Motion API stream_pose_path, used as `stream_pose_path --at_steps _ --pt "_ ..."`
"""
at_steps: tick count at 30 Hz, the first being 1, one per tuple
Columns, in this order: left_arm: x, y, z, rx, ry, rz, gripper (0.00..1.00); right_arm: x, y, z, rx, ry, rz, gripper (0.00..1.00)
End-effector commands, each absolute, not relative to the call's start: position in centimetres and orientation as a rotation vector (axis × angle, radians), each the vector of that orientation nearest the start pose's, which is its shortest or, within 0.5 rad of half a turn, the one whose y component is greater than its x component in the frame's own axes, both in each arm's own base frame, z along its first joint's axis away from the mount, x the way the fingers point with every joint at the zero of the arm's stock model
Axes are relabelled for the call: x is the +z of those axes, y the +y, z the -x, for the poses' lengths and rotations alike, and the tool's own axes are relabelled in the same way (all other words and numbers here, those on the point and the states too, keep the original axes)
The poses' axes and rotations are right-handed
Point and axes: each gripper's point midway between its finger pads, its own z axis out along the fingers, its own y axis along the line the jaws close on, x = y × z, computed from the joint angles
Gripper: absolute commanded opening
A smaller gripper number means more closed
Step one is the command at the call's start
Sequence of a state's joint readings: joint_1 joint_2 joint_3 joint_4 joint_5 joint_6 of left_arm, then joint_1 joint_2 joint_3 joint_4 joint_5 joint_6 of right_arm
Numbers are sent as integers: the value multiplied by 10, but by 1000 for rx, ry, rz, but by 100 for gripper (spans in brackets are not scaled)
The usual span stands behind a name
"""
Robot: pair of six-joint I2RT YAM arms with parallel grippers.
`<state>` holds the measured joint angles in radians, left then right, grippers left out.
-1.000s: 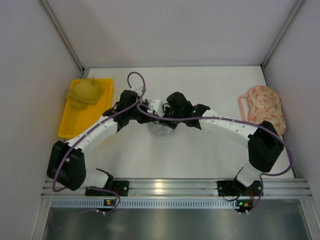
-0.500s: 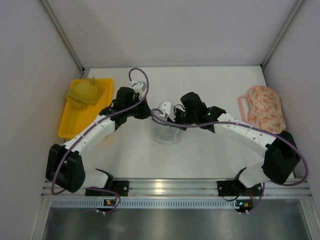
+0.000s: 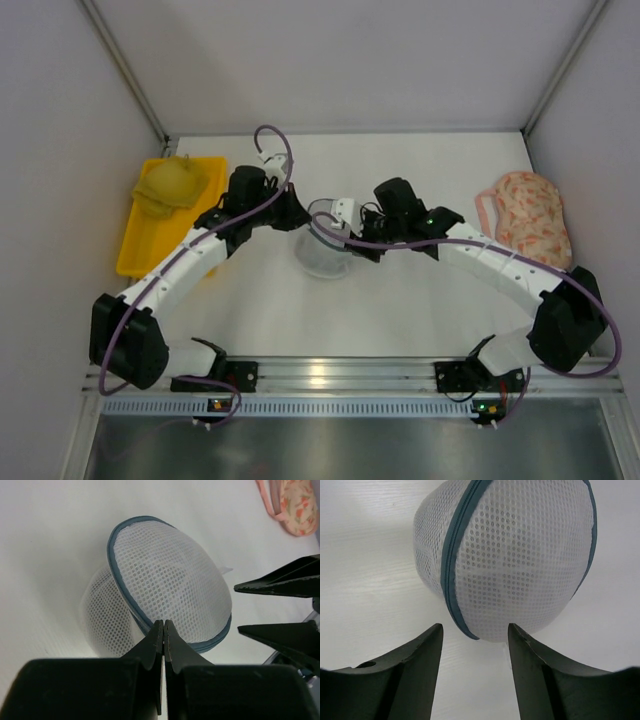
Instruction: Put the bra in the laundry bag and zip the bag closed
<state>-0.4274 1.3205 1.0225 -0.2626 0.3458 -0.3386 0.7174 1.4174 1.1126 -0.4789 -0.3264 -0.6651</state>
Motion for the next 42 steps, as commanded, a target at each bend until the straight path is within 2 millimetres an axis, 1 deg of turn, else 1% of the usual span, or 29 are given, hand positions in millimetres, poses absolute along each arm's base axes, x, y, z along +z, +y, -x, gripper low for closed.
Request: stream_pose_path --at_steps 1,3,6,9,10,12,13,14,15,16,17,20,21,22,23,24,26,29,30,31,33,35,37,39,40,42 --pt "236 -241 -322 -931 2117 -224 0 207 292 -274 465 1647 1469 56" --pt "235 -243 -322 -954 2135 -183 0 218 300 -274 502 1667 1403 56" --pt "232 -243 -324 -954 2149 -149 0 226 313 -269 563 1685 1349 57" --pt "227 -246 -324 -967 2172 -132 0 224 331 -264 615 1706 1324 57" --pt "227 -247 -324 -969 2171 -135 0 218 340 -264 633 1714 1329 57" --pt "227 -249 -323 -973 2171 -135 0 219 351 -262 669 1718 1318 57" --pt "226 -249 -322 -976 2174 -138 0 214 356 -263 676 1727 1324 57" --pt "228 -250 -321 -982 2170 -141 0 217 360 -265 675 1714 1318 57" --pt "230 -250 -321 -986 2166 -144 0 216 364 -266 674 1710 1321 56" --pt "230 -250 -321 -988 2166 -142 0 211 367 -268 669 1717 1327 55" --pt "231 -250 -320 -992 2164 -140 0 214 371 -271 668 1707 1325 55" --pt "231 -250 -319 -991 2166 -139 0 209 379 -278 668 1719 1330 47" --pt "230 -250 -319 -993 2168 -140 0 208 380 -280 662 1719 1328 39" --pt "230 -250 -319 -989 2167 -142 0 205 381 -281 655 1722 1334 33" --pt "229 -250 -319 -985 2166 -150 0 204 380 -283 643 1727 1329 26" --pt "229 -248 -320 -972 2162 -151 0 203 378 -285 629 1727 1328 12" --pt "230 -246 -322 -948 2152 -164 0 203 373 -284 605 1726 1328 1" --pt "231 -240 -326 -893 2137 -188 0 204 363 -279 582 1716 1344 0" --pt "231 -236 -328 -865 2133 -184 0 211 359 -276 577 1698 1343 0" --pt "230 -235 -329 -854 2130 -189 0 206 355 -272 573 1698 1353 0" --pt "230 -230 -333 -819 2118 -205 0 205 349 -267 563 1669 1381 0" --pt "226 -221 -339 -774 2115 -198 0 205 341 -261 547 1633 1400 0" --pt "224 -213 -344 -743 2115 -194 0 200 333 -256 530 1624 1420 0" --pt "223 -208 -348 -733 2113 -191 0 194 327 -254 501 1608 1449 0" --pt "224 -203 -351 -727 2107 -182 0 189 322 -251 492 1607 1459 0" --pt "224 -198 -355 -721 2103 -184 0 189 318 -252 475 1580 1455 0"
